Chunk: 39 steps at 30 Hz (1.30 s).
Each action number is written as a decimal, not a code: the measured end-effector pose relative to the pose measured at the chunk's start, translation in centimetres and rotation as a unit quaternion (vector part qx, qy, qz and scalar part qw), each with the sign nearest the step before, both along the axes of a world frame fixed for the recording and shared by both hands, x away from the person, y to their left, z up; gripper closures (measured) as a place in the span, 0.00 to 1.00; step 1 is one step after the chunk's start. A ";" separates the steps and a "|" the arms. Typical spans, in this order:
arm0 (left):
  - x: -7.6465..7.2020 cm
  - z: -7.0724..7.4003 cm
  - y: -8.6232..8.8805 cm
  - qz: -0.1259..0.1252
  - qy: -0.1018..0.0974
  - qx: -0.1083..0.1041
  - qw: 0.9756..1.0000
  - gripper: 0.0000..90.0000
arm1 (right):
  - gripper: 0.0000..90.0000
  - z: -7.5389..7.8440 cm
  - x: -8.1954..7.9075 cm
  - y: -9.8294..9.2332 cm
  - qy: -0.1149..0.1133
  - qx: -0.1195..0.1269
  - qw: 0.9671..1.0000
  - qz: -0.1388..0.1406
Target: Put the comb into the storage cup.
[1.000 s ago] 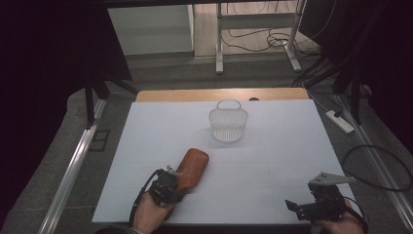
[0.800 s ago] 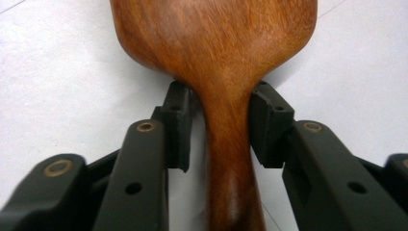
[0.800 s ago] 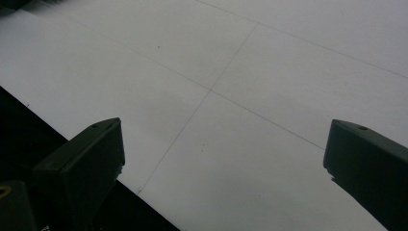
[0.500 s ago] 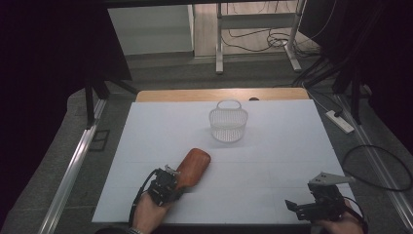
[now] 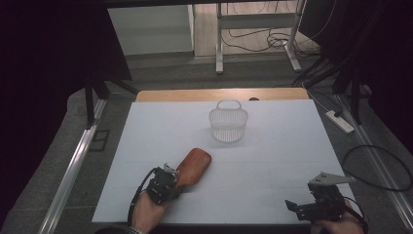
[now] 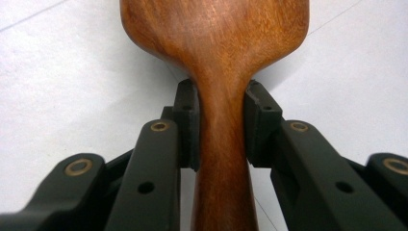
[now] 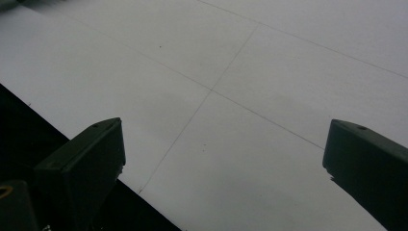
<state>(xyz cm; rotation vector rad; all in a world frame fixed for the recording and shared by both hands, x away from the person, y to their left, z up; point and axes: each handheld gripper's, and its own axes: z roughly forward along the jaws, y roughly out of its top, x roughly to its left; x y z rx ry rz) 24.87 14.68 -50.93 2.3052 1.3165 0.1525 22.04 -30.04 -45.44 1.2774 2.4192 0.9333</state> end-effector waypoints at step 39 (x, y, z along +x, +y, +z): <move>-1.0 3.2 0.9 -0.029 -0.106 -0.115 0.987 0.79 | 0.00 0.2 -0.3 0.0 -0.016 0.005 1.000 0.001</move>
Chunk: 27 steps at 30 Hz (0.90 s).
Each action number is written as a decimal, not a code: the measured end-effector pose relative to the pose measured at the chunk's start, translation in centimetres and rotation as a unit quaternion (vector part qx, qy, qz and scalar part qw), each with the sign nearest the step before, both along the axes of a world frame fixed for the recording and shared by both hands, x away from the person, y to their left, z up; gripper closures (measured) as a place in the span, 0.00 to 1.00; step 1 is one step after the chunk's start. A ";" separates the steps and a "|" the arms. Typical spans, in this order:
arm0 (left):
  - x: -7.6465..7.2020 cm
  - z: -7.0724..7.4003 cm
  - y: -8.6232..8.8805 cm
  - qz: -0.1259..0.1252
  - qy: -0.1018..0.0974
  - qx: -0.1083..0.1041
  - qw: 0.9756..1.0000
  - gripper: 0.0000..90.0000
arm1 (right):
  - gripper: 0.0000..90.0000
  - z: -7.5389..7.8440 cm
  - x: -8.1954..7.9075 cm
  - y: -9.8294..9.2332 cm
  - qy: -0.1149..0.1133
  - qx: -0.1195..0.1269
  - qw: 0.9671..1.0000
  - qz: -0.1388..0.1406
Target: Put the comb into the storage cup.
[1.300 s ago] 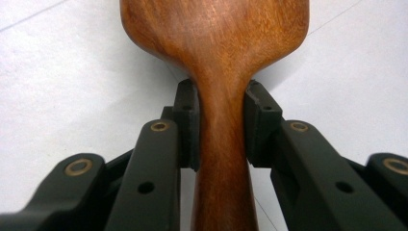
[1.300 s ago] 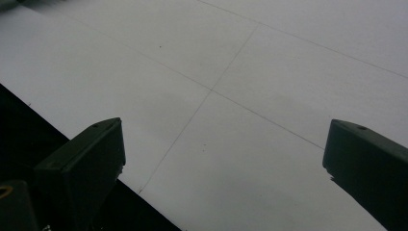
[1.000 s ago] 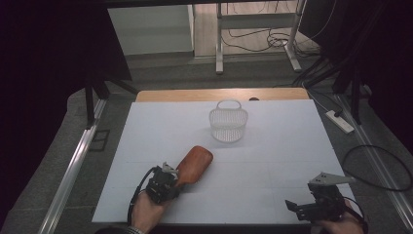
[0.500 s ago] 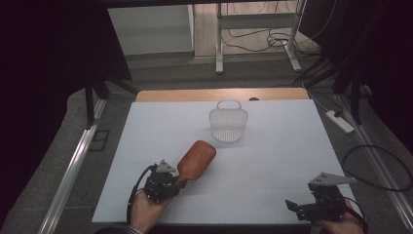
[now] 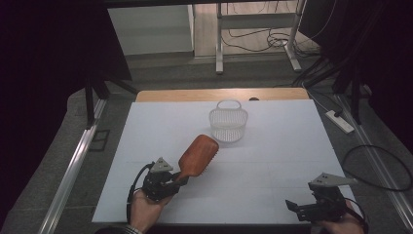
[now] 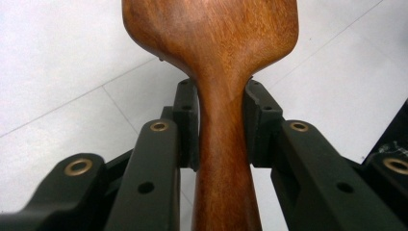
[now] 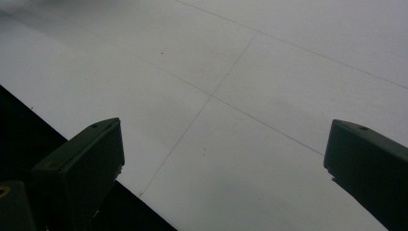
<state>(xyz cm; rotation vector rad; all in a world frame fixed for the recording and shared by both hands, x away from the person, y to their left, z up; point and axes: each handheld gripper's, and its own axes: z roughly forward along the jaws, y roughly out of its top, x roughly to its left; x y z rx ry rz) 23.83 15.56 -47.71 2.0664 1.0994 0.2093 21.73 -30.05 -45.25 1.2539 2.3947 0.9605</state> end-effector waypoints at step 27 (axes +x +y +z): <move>-0.3 1.4 -0.8 -0.040 -0.050 -0.019 0.998 0.79 | 0.00 1.5 1.0 0.8 -0.024 0.065 0.997 0.043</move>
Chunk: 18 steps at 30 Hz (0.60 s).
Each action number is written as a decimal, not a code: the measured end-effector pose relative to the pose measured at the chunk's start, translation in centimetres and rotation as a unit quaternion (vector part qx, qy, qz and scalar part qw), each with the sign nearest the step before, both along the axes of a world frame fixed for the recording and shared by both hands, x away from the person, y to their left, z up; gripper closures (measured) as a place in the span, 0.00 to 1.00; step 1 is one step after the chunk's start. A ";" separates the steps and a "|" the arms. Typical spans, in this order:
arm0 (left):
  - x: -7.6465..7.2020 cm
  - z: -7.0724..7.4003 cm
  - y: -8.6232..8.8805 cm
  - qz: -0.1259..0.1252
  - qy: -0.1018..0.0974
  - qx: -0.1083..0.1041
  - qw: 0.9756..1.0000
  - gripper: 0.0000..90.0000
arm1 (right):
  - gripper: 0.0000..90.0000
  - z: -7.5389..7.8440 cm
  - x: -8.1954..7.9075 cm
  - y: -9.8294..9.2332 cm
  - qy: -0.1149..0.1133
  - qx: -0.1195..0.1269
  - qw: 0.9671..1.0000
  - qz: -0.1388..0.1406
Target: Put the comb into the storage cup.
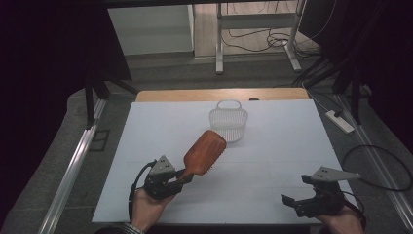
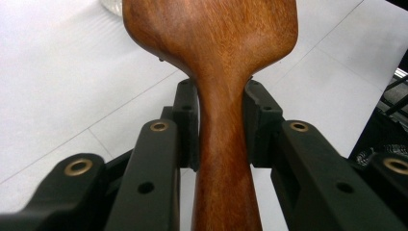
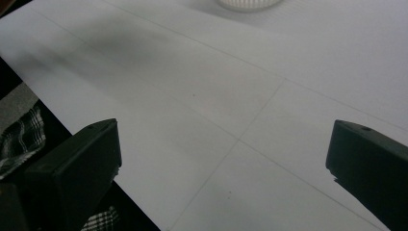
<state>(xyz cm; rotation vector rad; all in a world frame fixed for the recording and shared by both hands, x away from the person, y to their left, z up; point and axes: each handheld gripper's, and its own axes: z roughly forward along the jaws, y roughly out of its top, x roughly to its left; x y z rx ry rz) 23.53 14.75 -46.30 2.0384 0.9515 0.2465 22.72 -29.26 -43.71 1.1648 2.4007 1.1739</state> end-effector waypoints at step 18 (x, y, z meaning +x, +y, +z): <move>0.2 0.5 -0.5 -0.016 -0.017 -0.021 1.000 0.79 | 0.00 1.6 2.0 2.8 -0.031 0.052 0.998 0.034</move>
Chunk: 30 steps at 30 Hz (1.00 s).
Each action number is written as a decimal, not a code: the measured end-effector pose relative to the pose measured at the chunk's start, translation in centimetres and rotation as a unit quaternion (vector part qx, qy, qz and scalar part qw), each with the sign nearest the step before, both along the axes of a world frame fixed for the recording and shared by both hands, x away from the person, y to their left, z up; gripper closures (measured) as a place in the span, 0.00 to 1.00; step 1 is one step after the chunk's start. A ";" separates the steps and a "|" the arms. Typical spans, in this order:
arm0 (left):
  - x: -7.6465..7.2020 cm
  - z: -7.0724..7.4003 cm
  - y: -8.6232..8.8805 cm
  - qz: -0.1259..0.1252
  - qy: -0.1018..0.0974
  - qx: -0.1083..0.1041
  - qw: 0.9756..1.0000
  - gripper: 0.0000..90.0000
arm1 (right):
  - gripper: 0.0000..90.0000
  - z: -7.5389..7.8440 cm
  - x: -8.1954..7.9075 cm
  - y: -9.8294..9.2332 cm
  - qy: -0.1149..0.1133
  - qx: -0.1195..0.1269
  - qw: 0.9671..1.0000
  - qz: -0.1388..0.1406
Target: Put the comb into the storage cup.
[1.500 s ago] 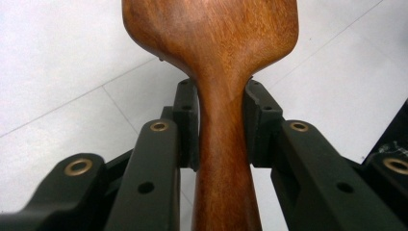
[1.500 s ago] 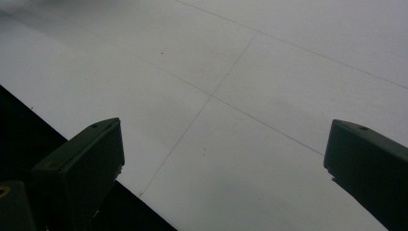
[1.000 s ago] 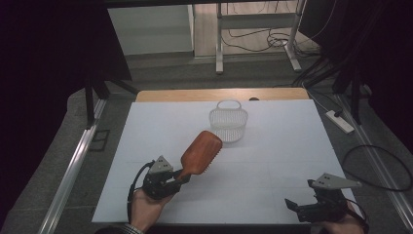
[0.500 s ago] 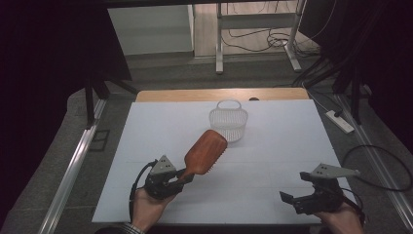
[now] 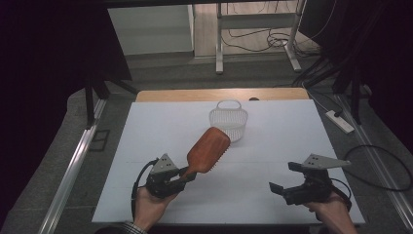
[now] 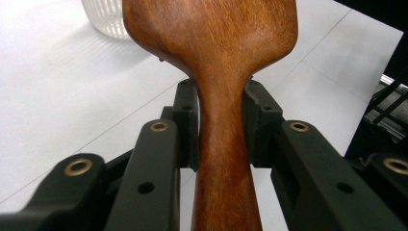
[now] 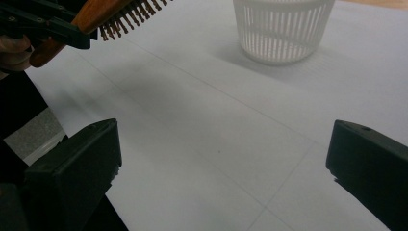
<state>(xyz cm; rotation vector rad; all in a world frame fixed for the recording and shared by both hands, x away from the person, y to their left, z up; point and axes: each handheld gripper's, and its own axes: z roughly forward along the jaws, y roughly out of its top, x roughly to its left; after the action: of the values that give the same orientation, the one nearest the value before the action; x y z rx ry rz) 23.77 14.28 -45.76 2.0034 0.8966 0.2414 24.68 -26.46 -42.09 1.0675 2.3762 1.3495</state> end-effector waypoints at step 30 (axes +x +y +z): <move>0.4 0.2 -1.3 -0.023 -0.016 -0.008 1.000 0.79 | 0.00 -0.1 2.9 5.5 0.025 0.047 0.998 0.039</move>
<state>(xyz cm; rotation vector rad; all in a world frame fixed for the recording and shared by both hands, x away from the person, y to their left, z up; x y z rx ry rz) 24.21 12.98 -45.53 1.9969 0.8291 0.2382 27.61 -20.91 -42.23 1.0559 2.4346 1.4924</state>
